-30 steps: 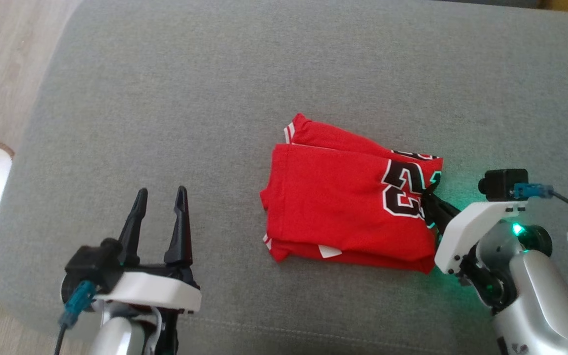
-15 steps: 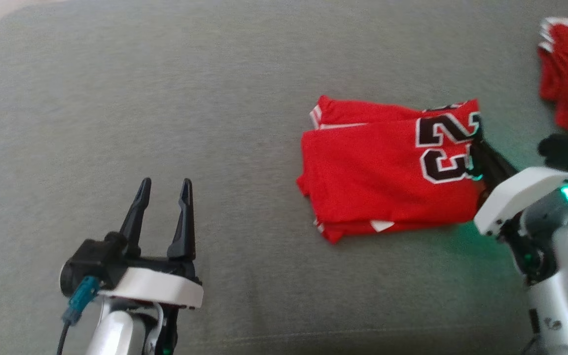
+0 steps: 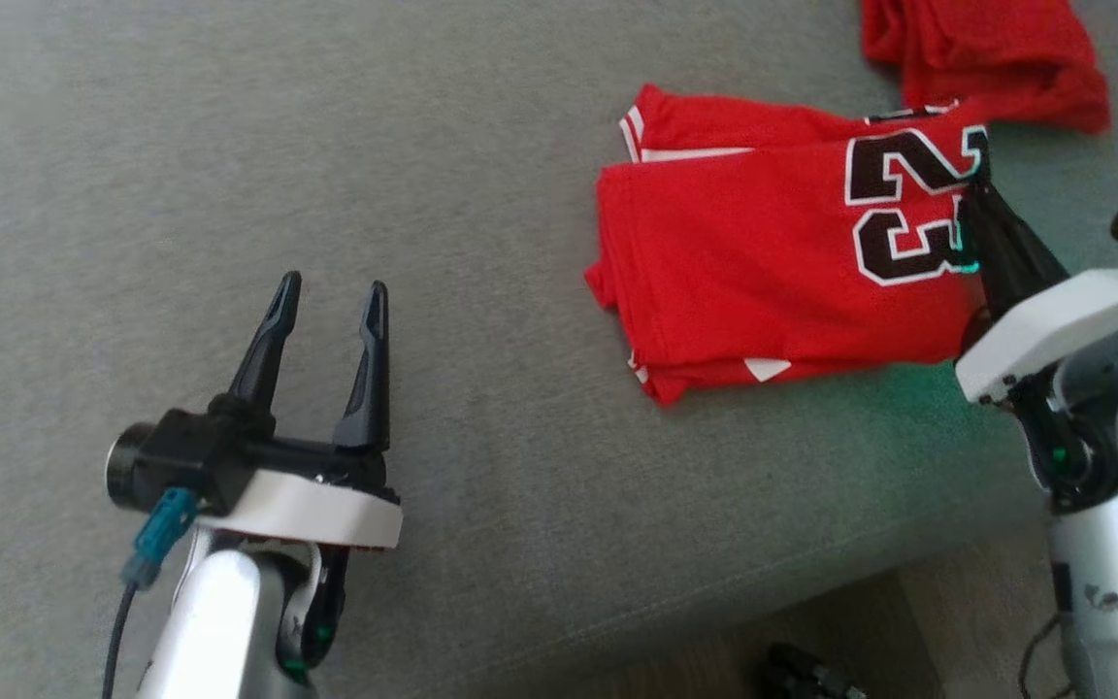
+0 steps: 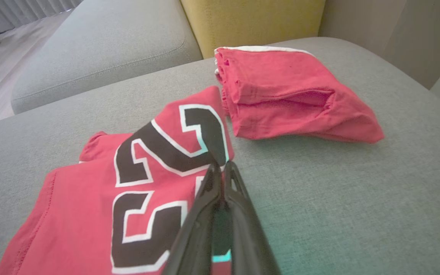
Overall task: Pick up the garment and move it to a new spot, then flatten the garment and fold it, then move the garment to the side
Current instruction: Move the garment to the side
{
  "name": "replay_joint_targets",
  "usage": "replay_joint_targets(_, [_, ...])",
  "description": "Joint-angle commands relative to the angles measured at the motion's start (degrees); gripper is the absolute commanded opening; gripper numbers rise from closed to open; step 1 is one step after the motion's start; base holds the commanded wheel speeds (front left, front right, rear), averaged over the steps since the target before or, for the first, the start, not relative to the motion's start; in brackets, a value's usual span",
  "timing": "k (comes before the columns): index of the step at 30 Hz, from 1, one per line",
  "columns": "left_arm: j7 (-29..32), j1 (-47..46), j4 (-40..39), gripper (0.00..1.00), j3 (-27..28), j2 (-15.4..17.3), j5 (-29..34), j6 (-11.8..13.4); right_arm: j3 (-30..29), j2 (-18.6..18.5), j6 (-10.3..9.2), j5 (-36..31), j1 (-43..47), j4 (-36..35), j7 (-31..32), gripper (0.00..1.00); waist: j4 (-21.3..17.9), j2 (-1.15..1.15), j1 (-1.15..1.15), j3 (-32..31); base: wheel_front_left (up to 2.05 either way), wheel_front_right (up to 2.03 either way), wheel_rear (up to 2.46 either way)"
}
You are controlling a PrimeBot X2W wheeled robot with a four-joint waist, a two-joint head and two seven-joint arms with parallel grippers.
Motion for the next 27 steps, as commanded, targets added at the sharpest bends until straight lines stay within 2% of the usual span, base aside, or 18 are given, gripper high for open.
replay_joint_targets(1, [-0.7,-1.6,-1.5,1.00,1.3,0.4,0.7,-0.4,1.0,-0.2,0.37,-0.4,-2.1,-2.3,-0.6,0.00,-1.5,0.00,-0.01,1.4,0.00,0.00,0.00])
replay_joint_targets(6, [-0.7,-1.5,-0.6,1.00,0.7,0.3,0.6,-0.8,2.5,-0.7,0.37,-1.4,-4.9,-0.7,-0.7,0.00,-0.5,0.00,-0.01,-0.6,0.00,0.00,0.00])
replay_joint_targets(15, [-0.7,-0.9,-1.1,1.00,0.4,-0.2,-0.8,0.0,1.8,-4.0,0.37,-4.0,-13.3,2.2,1.5,0.00,4.1,0.00,-0.01,-3.3,0.00,0.00,0.00])
replay_joint_targets(22, [-0.7,-0.6,-1.4,1.00,-0.1,-0.4,-1.6,0.5,-1.4,-7.1,0.37,-6.8,-19.7,6.0,3.4,0.00,7.6,0.00,-0.01,-4.3,0.00,0.00,0.00])
replay_joint_targets(27, [-0.7,-0.3,-1.6,1.00,-0.3,-0.5,-2.0,0.8,-5.0,-7.9,0.37,-9.6,-24.0,9.8,3.2,0.00,9.6,0.00,-0.01,-4.2,0.00,0.00,0.00])
